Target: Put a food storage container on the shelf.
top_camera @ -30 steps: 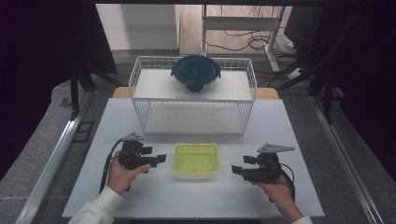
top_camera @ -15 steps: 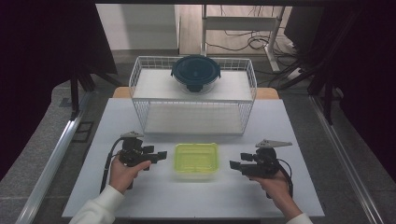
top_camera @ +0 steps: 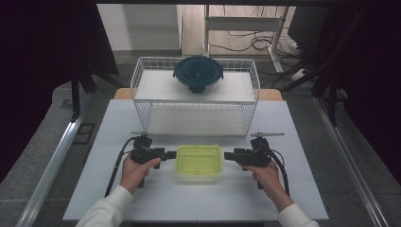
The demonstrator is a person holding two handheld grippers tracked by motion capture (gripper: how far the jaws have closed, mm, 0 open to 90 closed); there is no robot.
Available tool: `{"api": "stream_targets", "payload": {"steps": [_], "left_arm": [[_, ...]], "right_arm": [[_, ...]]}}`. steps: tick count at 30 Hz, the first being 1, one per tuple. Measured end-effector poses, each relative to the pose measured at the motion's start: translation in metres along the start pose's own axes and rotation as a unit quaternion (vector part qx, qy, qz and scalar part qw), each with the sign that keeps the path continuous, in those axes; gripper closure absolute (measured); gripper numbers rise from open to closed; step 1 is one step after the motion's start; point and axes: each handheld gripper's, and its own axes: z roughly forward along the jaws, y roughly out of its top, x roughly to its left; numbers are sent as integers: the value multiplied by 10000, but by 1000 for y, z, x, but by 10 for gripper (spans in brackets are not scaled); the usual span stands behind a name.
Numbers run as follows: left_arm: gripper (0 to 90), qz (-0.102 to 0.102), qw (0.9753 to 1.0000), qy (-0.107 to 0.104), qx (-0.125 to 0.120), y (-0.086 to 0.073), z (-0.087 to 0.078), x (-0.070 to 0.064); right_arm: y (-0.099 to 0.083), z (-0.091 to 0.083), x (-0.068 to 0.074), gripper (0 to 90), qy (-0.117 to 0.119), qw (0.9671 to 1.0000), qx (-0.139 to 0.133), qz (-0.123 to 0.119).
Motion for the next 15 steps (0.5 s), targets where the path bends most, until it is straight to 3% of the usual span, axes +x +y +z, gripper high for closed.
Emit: {"api": "stream_targets", "payload": {"steps": [5,9,12,15], "left_arm": [[312,-18,9999,-103,109,2,12,-1],[313,-26,9997,-136,190,0,15,-1],[327,-33,9996,-219,193,0,15,-1],[350,21,9994,-233,274,-1,16,-2]], "right_arm": [[1,15,-2,354,47,9998,200,57],[1,23,-3,377,307,9983,309,376],[0,29,-3,401,257,9982,447,297],[-1,34,-5,425,265,9976,503,402]]}}
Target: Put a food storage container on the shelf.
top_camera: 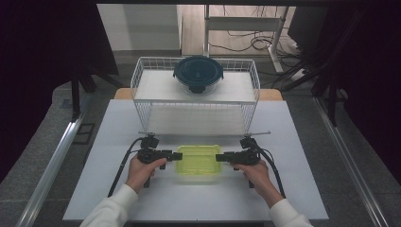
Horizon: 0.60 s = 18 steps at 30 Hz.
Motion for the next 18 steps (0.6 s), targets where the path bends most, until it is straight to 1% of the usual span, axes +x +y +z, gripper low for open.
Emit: {"api": "stream_targets", "payload": {"steps": [3,6,9,11,14,15,16,18], "left_arm": [[369,11,10000,-27,77,-1,3,0],[396,-54,9999,-120,83,-2,4,1],[431,-183,9996,-178,127,-4,5,5],[462,-232,9993,-260,167,-5,6,6],[530,-298,9983,-447,230,-6,8,6],[558,-287,9978,-525,281,-7,9,6],[569,-330,9978,-501,265,-7,9,5],[605,-435,9974,-521,255,-7,6,7]], "right_arm": [[0,3,0,457,133,9999,31,86],[-1,8,1,486,105,9998,137,10],[-2,10,-1,513,78,9997,223,-5],[-2,10,-1,547,130,9996,237,53],[-2,10,-1,601,225,9994,239,100],[-3,10,-2,626,247,9993,248,134],[-3,10,-2,645,251,9992,276,151],[-4,9,-3,675,333,9987,291,260]]}}
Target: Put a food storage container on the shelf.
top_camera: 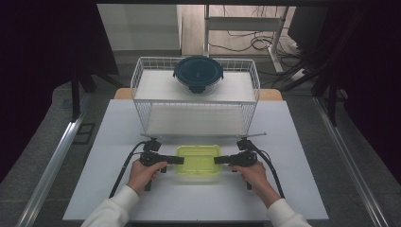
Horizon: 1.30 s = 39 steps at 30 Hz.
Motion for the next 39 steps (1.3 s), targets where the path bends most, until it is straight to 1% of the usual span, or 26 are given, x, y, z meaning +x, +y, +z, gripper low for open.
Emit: {"api": "stream_targets", "payload": {"steps": [1,2,3,4,7,8,14,17,20,25,28,35,37,39], "left_arm": [[692,-30,10000,58,-46,-1,-2,0],[713,-61,10000,53,-46,-2,-3,1],[717,-77,10000,34,-52,-2,-3,1],[720,-67,9999,42,-72,-3,-3,0],[731,-24,9999,128,-100,-4,-5,-5],[736,29,9998,150,-91,-5,-6,-6],[772,189,9996,167,-161,-6,-12,-13],[783,264,9992,223,-191,-7,-13,-15],[791,301,9991,200,-223,-7,-15,-17],[794,465,9982,225,-314,-7,-21,-24],[796,520,9977,231,-369,-6,-25,-27],[801,647,9961,234,-548,-7,-33,-36],[802,736,9951,247,-607,-6,-35,-39],[802,785,9948,253,-601,-6,-37,-41]], "right_arm": [[0,-1,-1,693,50,10000,-1,73],[0,-3,-1,716,96,9999,-5,114],[0,-4,-1,725,165,9997,-24,172],[0,-4,-1,730,173,9996,-20,206],[-1,-6,0,749,227,9992,-35,326],[-1,-6,0,755,239,9991,-46,333],[-2,-12,5,796,250,9991,-155,309],[-2,-15,8,802,234,9993,-189,223],[-3,-17,11,803,225,9995,-204,103],[-3,-21,16,803,227,9994,-256,-40],[-2,-24,20,803,217,9992,-303,-142],[-1,-30,31,803,156,9977,-460,-462],[-1,-33,34,802,137,9972,-507,-538],[0,-35,37,802,138,9967,-533,-602]]}}
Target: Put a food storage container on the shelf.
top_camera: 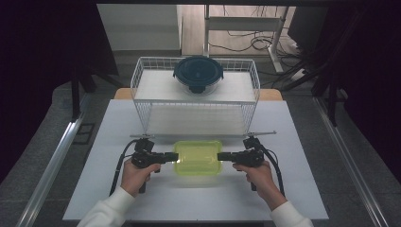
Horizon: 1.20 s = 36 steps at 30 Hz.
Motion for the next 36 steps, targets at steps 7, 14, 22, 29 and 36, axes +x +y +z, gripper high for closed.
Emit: {"api": "stream_targets", "payload": {"steps": [7,14,22,29,36], "left_arm": [[803,141,9998,73,-96,4,-9,-8],[803,362,9990,138,-233,9,-19,-20],[803,594,9973,148,-405,16,-31,-32],[804,747,9956,80,-569,25,-39,-42],[805,923,9938,91,-608,39,-47,-51]], "right_arm": [[4,-6,8,802,44,9998,-119,-133],[7,-12,18,802,74,9992,-253,-304],[13,-22,30,802,87,9977,-409,-530],[20,-33,39,802,82,9955,-618,-716],[27,-43,49,802,50,9932,-783,-856]]}}
